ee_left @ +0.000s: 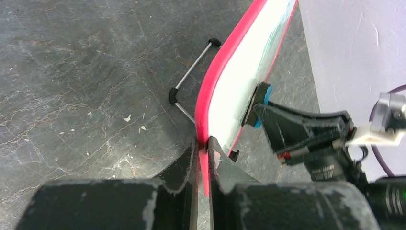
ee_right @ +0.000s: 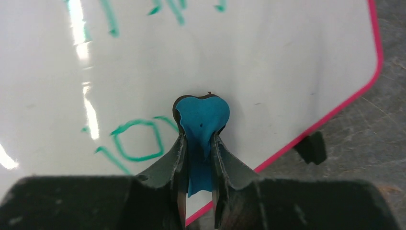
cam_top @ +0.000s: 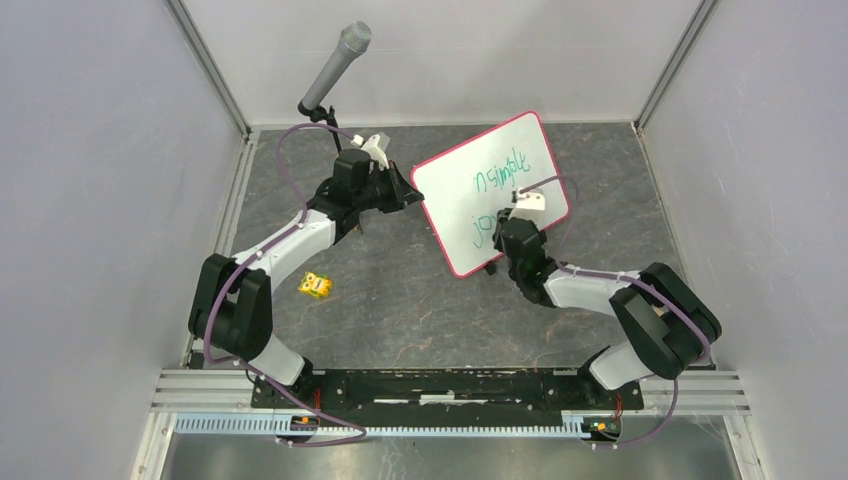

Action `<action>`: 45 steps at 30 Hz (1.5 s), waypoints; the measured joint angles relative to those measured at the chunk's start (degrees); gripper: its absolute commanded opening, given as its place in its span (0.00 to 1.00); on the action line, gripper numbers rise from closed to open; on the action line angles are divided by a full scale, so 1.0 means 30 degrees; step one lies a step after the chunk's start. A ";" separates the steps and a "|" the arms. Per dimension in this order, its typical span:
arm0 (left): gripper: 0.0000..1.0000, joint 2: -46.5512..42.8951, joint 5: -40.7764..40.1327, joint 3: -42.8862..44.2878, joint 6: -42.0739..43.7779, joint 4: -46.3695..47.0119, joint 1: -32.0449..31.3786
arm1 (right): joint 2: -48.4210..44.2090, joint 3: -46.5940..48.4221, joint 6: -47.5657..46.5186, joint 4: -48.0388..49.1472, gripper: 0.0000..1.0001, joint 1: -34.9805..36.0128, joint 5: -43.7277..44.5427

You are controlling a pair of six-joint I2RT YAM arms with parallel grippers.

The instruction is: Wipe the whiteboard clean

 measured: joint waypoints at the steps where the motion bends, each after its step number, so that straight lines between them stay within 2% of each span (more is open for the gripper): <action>1: 0.06 0.0000 -0.0007 0.0000 0.0000 0.0000 0.0000 | -0.0007 0.0022 -0.0379 0.0182 0.17 0.0721 0.0153; 6: 0.06 0.0000 -0.0058 0.0000 0.0000 -0.0007 0.0051 | 0.0233 0.0415 -0.1931 0.1137 0.17 0.2783 0.0168; 12: 0.06 0.0000 -0.0051 0.0000 0.0000 0.0000 0.0051 | 0.0313 0.0415 -0.2892 0.1741 0.18 0.3053 0.0160; 16: 0.06 -0.0007 0.0051 0.0000 0.0000 -0.0007 -0.0007 | -0.0138 -0.0291 -0.1902 0.2091 0.18 0.2047 -0.0313; 22: 0.06 -0.0022 0.0073 0.0000 -0.0007 0.0051 -0.0080 | -0.0226 -0.0794 0.0852 0.1501 0.18 -0.1406 -0.1479; 27: 0.06 -0.0036 0.0080 0.0000 -0.0007 0.0080 -0.0109 | -0.0240 -0.0801 0.1319 0.1253 0.18 -0.1836 -0.1872; 32: 0.06 -0.0058 0.0029 0.0000 0.0000 0.0007 -0.0095 | -0.0255 -0.0743 -0.0415 0.1304 0.18 -0.0576 -0.1290; 39: 0.06 -0.0058 -0.0066 0.0000 0.0000 -0.0022 0.0022 | 0.0415 0.0874 -0.4197 0.2135 0.18 0.3665 -0.1268; 45: 0.06 -0.0058 -0.0117 0.0000 0.0000 -0.0036 0.0036 | 0.0845 0.1399 -0.5173 0.3104 0.18 0.4590 -0.1982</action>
